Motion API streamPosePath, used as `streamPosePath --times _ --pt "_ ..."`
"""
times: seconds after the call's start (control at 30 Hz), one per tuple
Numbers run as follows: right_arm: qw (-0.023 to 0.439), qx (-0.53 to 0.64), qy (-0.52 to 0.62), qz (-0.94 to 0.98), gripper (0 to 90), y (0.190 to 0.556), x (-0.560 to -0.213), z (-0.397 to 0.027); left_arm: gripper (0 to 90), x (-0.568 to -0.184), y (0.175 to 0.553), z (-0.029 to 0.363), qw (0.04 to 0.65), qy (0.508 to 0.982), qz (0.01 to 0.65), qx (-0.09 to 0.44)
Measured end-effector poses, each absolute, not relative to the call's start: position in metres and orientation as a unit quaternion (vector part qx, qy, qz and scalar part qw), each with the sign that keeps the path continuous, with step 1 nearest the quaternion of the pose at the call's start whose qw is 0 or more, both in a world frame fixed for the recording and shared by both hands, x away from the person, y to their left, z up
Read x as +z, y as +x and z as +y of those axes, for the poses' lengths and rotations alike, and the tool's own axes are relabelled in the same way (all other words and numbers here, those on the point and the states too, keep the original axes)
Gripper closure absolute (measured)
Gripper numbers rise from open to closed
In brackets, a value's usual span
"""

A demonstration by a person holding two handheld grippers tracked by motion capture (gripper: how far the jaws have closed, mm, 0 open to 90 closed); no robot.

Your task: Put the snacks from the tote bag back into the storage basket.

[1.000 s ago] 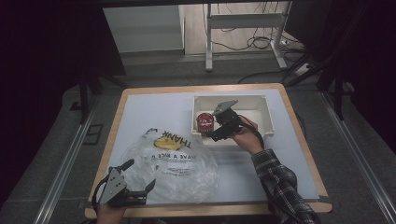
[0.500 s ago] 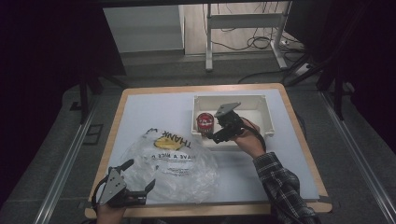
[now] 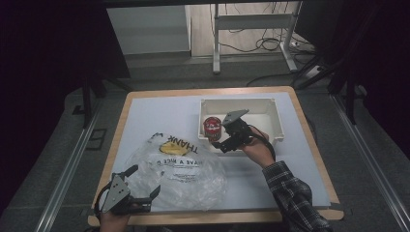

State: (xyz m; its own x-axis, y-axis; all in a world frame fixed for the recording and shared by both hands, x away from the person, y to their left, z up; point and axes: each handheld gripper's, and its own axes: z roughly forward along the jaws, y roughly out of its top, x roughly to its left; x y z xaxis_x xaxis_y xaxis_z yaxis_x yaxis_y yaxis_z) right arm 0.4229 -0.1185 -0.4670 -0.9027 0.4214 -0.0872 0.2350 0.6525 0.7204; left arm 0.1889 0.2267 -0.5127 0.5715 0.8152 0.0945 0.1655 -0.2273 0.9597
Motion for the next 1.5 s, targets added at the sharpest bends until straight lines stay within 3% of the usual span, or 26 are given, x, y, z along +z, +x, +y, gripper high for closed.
streamPosePath --times 1.5 --pt "0.119 0.395 0.195 0.89 9.2 0.391 -0.467 -0.146 1.8 -0.513 0.189 0.225 0.517 0.722 0.338 0.313"
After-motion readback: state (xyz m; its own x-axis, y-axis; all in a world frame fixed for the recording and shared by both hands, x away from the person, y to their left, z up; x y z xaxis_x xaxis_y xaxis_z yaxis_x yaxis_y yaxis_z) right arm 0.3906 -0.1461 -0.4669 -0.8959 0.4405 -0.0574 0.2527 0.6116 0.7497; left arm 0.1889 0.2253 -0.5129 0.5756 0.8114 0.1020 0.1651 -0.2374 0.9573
